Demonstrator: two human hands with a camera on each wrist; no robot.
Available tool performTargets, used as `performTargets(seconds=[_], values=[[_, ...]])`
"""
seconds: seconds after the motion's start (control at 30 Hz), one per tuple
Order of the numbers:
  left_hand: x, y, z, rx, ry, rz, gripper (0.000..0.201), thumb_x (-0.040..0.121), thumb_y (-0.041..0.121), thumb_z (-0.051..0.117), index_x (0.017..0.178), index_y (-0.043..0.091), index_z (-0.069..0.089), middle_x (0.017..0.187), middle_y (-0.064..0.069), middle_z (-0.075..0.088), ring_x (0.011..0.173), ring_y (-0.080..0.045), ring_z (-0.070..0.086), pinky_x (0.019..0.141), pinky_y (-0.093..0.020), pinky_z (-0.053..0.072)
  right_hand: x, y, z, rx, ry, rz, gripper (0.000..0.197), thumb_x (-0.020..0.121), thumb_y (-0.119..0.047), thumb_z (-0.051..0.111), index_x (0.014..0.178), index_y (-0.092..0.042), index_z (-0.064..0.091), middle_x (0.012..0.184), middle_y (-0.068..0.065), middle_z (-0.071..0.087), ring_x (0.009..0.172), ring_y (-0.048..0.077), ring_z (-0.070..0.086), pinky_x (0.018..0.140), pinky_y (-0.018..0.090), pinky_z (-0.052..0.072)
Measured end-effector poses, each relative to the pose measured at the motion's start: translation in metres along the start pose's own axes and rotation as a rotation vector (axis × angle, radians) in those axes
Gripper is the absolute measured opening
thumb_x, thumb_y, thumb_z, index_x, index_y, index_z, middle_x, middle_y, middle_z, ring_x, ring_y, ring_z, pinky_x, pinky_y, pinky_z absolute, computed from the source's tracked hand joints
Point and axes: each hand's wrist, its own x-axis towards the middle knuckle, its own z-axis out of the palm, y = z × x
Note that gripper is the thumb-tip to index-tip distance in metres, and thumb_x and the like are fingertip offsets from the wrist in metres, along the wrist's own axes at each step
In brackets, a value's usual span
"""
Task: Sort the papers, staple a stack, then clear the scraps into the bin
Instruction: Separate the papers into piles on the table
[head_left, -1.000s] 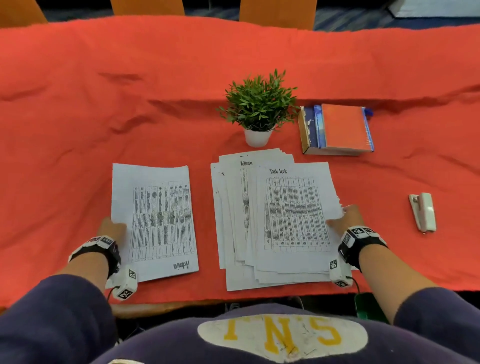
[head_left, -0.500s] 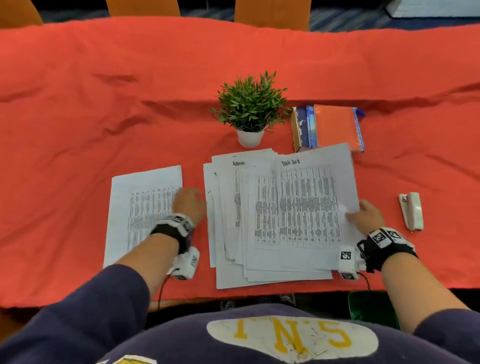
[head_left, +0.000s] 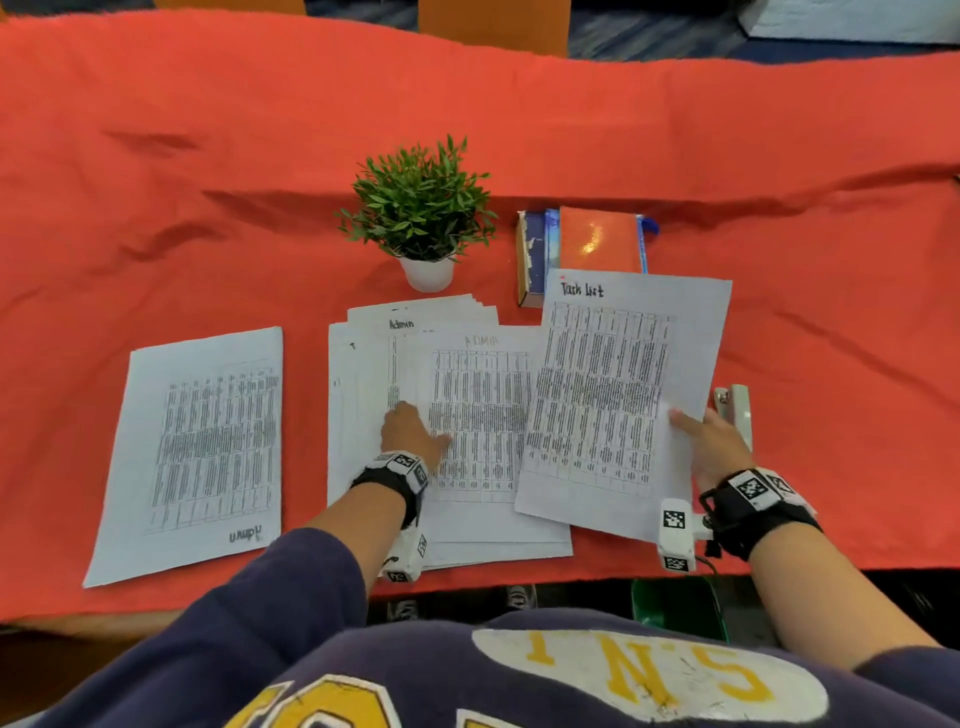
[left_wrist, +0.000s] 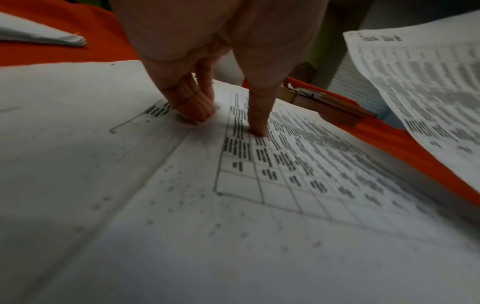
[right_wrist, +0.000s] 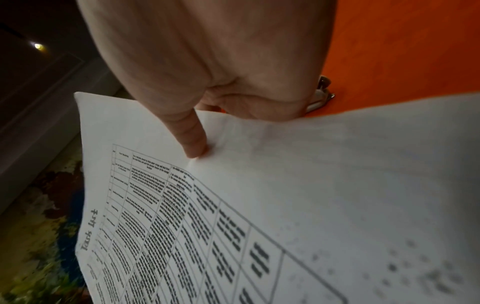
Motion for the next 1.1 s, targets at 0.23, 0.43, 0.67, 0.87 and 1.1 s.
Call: performTargets(seconds=[0.23, 0.43, 0.67, 0.87, 1.1], values=[[0.003, 0.003, -0.005, -0.174, 0.057, -0.049, 0.018, 0.086, 0.006, 0.063, 0.102, 0.01, 0.057, 0.116, -0.012, 0.06, 0.082, -0.017, 0.055, 0.067, -0.023, 0.044, 0.015, -0.007, 0.014, -0.004, -0.087, -0.006, 0.069, 0.058, -0.051, 0.084, 0.116, -0.018, 0.067, 0.112, 0.004, 0.072, 0.103, 0.026, 0.069, 0.098, 0.049, 0.048], [-0.005, 0.007, -0.001, -0.039, 0.061, -0.08, 0.076, 0.077, 0.035, 0.078, 0.134, 0.002, 0.04, 0.132, -0.018, 0.046, 0.119, -0.032, 0.051, 0.1, -0.039, 0.046, 0.03, -0.005, 0.036, -0.07, -0.178, 0.007, 0.054, 0.062, -0.049, 0.078, 0.107, -0.021, 0.067, 0.109, 0.003, 0.073, 0.101, 0.027, 0.069, 0.097, 0.051, 0.049], [-0.004, 0.006, -0.006, -0.076, -0.016, -0.088, 0.036, 0.081, 0.022, 0.074, 0.1, 0.01, 0.047, 0.088, -0.001, 0.052, 0.088, -0.021, 0.054, 0.068, -0.027, 0.044, 0.024, -0.007, 0.047, -0.103, -0.186, 0.011, 0.039, 0.086, -0.033, 0.067, 0.119, -0.014, 0.063, 0.111, 0.007, 0.072, 0.098, 0.028, 0.07, 0.094, 0.049, 0.051], [-0.017, 0.018, -0.026, -0.351, 0.03, -0.025, 0.018, 0.092, 0.016, 0.058, 0.105, 0.013, 0.044, 0.103, -0.003, 0.048, 0.072, -0.014, 0.046, 0.061, -0.023, 0.037, 0.021, -0.012, 0.054, -0.048, -0.203, 0.032, 0.019, 0.092, -0.02, 0.061, 0.11, -0.017, 0.065, 0.113, 0.012, 0.07, 0.105, 0.033, 0.066, 0.097, 0.051, 0.049], [-0.04, 0.023, -0.039, -0.711, -0.072, 0.065, 0.026, 0.093, 0.006, 0.058, 0.116, 0.019, 0.055, 0.116, 0.008, 0.057, 0.101, -0.012, 0.056, 0.094, -0.027, 0.042, 0.01, -0.004, 0.095, -0.12, -0.245, 0.046, 0.028, 0.092, -0.02, 0.059, 0.119, -0.013, 0.061, 0.116, 0.012, 0.068, 0.105, 0.033, 0.065, 0.098, 0.052, 0.048]])
